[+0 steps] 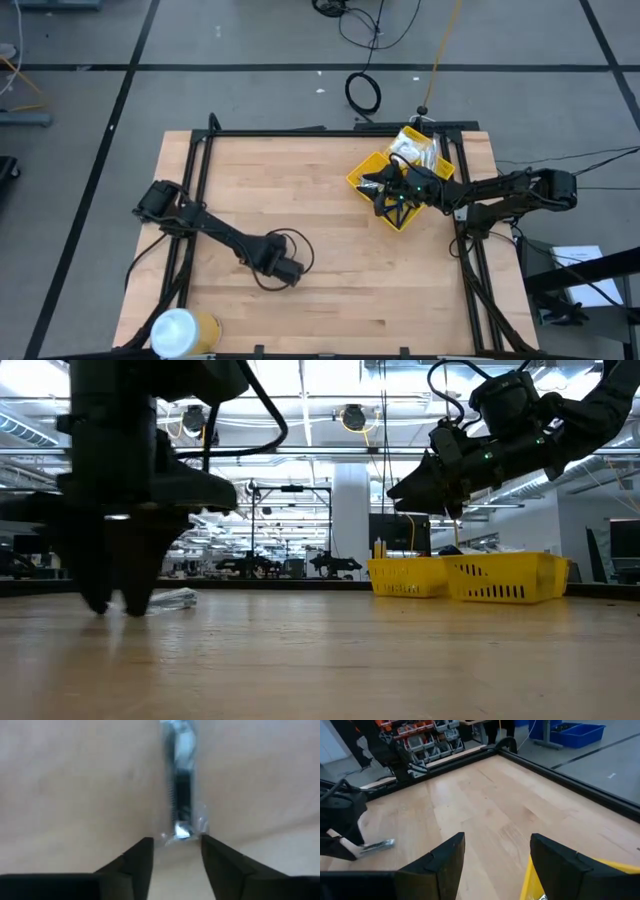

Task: Pick & Place Travel size toiletries
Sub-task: Put the nail cutter into the bottom left yellow bin

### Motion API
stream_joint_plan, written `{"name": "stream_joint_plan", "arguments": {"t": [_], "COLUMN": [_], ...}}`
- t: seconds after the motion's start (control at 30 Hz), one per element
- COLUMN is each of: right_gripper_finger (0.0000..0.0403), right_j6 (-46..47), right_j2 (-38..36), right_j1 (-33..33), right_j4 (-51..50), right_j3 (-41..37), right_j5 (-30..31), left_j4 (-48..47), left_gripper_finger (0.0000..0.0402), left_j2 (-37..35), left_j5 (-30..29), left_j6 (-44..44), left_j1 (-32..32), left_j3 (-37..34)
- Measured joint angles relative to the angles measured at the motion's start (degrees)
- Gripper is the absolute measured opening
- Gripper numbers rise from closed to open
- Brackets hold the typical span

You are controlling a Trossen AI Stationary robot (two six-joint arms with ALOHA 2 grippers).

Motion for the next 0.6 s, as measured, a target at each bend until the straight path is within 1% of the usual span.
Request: {"name": "stream_joint_plan", "arguments": {"t": [0.1,0.23,0.4,0.6], "right_gripper_finger": [0.0212,0.0212,0.0212,0.0212], "right_j6": [0.8,0.8,0.8,0.7], "right_j2": [0.0,0.0,0.0,0.0], "right_j1": [0.0,0.0,0.0,0.0], "right_j4": [0.0,-0.1,-0.1,-0.1], "right_j3": [0.0,0.0,0.0,0.0], "right_j5": [0.0,0.0,0.0,0.0], "left_j4": [0.5,1.1,1.2,0.9], "left_gripper_finger": [0.0138,0.0117,0.0113,0.0114], "left_j2": [0.1,0.1,0.1,0.2], "left_j5": [-4.3,-7.9,-9.6,-11.8], "left_j6": [3.1,9.3,11.6,16.5], "left_j1": [0.7,1.0,1.0,0.9], "left_j3": [0.0,0.0,0.0,0.0]}}
